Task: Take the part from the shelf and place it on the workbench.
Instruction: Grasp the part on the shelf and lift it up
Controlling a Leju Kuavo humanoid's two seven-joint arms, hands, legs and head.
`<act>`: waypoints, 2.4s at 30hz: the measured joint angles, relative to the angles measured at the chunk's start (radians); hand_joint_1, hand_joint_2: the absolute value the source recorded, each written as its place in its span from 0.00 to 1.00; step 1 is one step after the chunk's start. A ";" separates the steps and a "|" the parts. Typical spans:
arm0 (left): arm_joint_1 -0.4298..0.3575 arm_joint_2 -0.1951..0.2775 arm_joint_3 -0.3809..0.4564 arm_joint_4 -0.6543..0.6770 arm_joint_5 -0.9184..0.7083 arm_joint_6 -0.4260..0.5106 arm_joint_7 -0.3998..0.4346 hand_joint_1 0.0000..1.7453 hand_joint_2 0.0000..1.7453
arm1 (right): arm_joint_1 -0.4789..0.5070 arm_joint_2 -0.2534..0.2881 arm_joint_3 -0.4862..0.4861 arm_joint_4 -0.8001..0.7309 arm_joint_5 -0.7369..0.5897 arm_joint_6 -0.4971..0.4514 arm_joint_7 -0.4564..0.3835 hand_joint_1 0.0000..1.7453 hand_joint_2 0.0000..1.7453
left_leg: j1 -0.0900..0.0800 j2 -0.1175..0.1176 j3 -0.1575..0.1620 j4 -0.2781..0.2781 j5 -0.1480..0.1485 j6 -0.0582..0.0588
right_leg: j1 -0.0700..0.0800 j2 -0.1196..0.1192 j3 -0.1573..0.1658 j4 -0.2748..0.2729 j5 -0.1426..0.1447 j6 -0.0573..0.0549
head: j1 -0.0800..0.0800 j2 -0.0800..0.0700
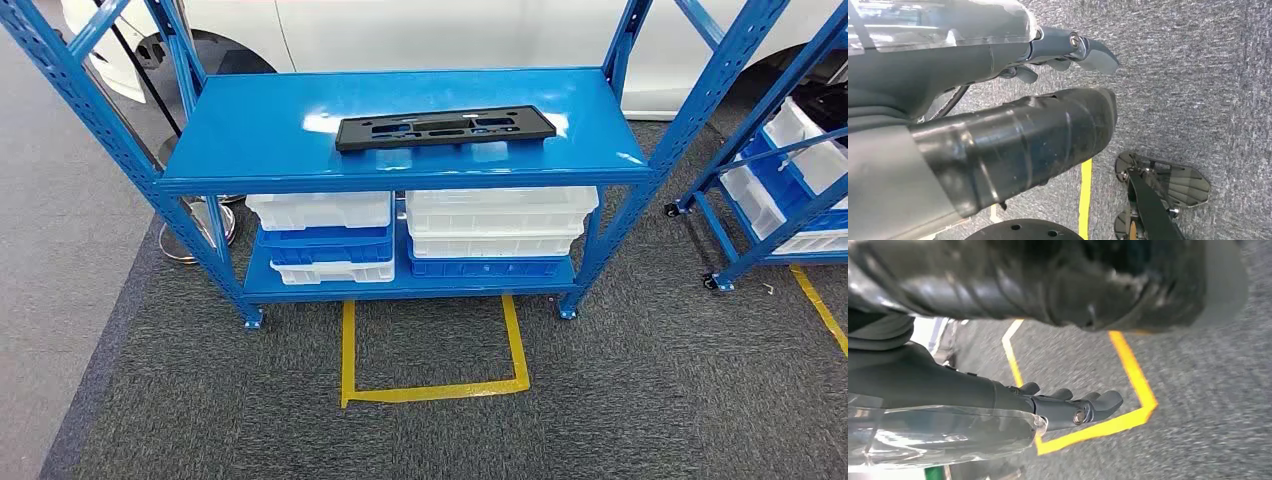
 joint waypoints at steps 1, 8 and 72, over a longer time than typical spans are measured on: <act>0.000 0.000 0.002 0.000 -0.001 -0.001 -0.002 0.00 0.00 | 0.000 -0.003 -0.007 0.000 -0.009 0.011 -0.018 0.00 0.00 | 0.000 0.000 0.000 0.000 0.000 0.000 | 0.000 0.000 0.000 0.000 0.000 0.000 | 0.000 0.000; 0.001 -0.002 0.040 0.000 -0.015 -0.002 -0.031 0.00 0.00 | -0.002 -0.067 -0.169 -0.011 -0.129 0.266 -0.319 0.00 0.00 | -0.001 0.000 0.000 0.000 0.000 0.001 | -0.001 0.000 0.001 -0.001 0.000 0.000 | 0.000 0.000; -0.033 -0.015 0.177 0.000 -0.294 -0.070 -0.005 0.00 0.00 | -0.089 -0.008 0.774 -1.620 0.342 0.601 -0.590 0.00 1.00 | -0.002 0.001 0.003 0.001 0.000 0.011 | -0.006 0.000 0.004 -0.012 0.007 0.009 | 0.000 0.000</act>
